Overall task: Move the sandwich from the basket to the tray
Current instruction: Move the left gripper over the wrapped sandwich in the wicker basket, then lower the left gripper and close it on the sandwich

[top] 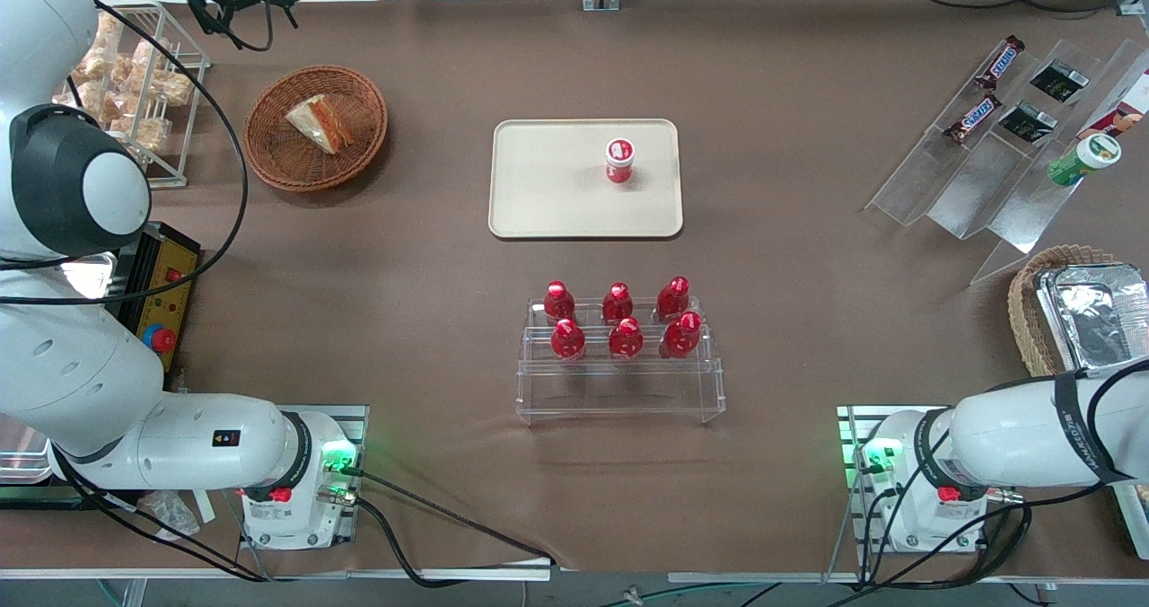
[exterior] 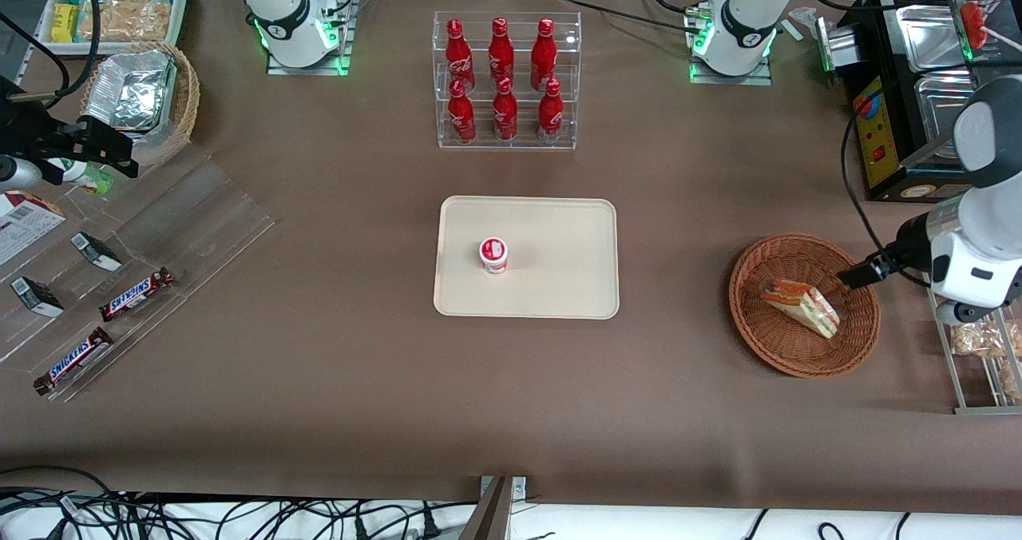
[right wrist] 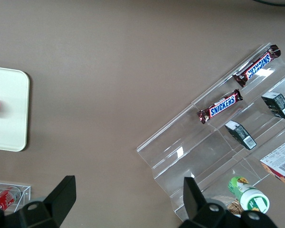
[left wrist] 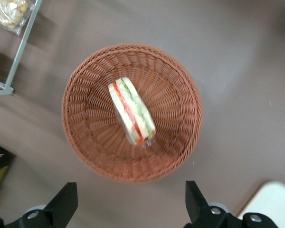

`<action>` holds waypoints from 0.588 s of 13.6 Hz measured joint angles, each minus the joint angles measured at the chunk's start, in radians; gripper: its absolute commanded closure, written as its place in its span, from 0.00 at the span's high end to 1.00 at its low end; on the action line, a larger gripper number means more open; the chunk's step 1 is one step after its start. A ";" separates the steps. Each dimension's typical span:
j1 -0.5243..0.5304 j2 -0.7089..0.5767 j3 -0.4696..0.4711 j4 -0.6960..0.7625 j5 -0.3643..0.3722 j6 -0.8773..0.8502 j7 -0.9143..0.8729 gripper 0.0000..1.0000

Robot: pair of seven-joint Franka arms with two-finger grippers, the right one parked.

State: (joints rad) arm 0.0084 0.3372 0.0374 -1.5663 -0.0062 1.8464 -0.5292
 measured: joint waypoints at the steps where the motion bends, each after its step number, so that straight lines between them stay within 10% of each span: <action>1: 0.002 0.004 0.000 -0.045 0.000 0.071 -0.047 1.00; 8: 0.009 0.025 -0.002 -0.311 0.104 0.476 -0.352 1.00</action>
State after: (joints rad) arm 0.0177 0.3622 0.0359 -1.8774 0.0981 2.3224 -0.8814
